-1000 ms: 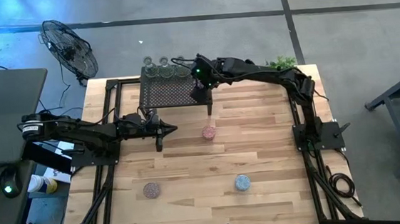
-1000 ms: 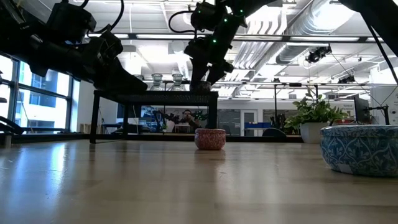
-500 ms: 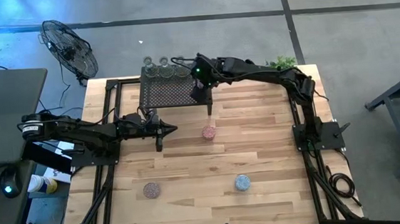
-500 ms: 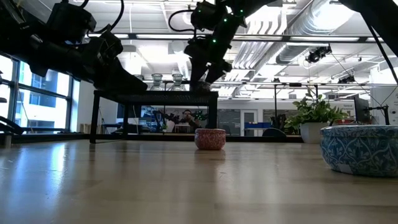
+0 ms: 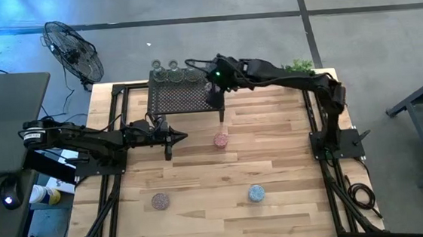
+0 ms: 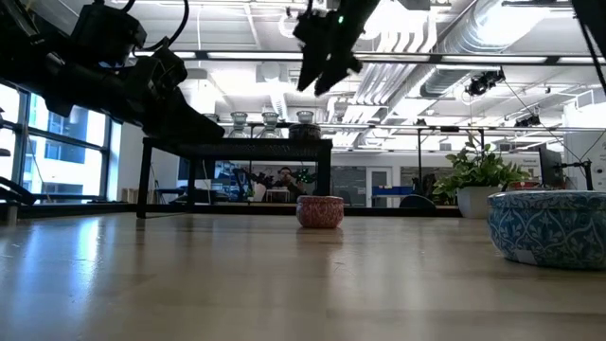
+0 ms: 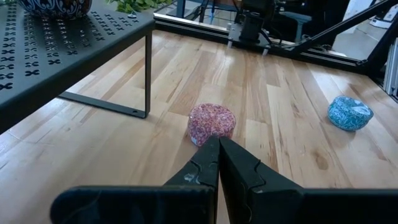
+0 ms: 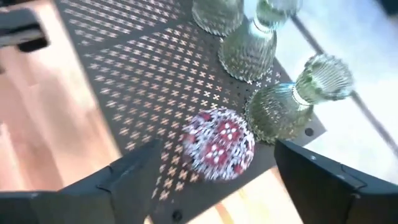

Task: Pick & Place candle stick holders
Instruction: Put the pink scented candle on the shelf

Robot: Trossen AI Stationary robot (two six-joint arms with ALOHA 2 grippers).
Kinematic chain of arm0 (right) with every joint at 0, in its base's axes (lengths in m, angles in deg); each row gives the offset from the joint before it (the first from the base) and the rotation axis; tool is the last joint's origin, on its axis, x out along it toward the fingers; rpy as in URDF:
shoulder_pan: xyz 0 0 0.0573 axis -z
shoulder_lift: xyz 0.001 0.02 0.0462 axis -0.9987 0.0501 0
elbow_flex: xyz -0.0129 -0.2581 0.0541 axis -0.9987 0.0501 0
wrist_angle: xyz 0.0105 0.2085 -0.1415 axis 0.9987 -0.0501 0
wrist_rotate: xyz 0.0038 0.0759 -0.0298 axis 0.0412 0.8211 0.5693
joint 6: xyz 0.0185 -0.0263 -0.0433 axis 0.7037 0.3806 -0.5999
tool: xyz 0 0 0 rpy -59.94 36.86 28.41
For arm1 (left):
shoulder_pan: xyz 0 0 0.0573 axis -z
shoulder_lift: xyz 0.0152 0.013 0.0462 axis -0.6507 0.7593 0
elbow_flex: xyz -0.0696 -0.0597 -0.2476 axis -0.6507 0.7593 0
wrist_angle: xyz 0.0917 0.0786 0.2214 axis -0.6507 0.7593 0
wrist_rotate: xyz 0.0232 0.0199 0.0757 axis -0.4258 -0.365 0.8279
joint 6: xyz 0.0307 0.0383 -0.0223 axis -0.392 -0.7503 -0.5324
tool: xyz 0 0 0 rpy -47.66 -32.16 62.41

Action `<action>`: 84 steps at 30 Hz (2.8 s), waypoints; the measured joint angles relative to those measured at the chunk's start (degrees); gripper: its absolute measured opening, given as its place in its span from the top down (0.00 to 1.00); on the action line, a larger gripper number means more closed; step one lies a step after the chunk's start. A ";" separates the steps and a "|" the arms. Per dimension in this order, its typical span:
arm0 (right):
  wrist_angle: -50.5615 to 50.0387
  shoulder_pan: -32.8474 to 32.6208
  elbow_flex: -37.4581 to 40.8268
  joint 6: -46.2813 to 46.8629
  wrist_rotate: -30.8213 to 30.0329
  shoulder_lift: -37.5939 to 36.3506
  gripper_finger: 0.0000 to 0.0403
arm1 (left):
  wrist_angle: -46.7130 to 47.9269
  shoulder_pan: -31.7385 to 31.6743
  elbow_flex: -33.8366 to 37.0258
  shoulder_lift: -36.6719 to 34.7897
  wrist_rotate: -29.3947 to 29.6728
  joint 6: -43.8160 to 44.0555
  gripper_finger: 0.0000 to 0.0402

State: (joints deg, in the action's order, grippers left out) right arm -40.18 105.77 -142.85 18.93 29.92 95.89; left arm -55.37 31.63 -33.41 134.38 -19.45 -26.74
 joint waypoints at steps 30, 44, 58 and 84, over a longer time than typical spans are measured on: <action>91.29 -15.11 86.33 5.16 -7.35 -28.80 0.98 | 0.79 9.49 -12.33 16.10 7.70 6.35 0.99; 92.86 -11.12 87.07 -1.17 -2.55 -28.76 1.00 | 15.09 10.86 -29.33 28.26 15.72 10.90 0.75; 93.91 -11.10 86.97 -2.23 1.87 -28.73 1.00 | 22.70 10.84 -37.98 36.44 19.72 13.04 0.02; 94.21 -11.14 86.99 -2.56 2.73 -28.73 1.00 | 21.77 8.96 -41.55 43.30 19.72 9.62 0.05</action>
State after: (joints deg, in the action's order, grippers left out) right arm 54.02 94.64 -55.86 16.37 32.65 67.16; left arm -33.60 40.59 -74.96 177.68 0.27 -17.12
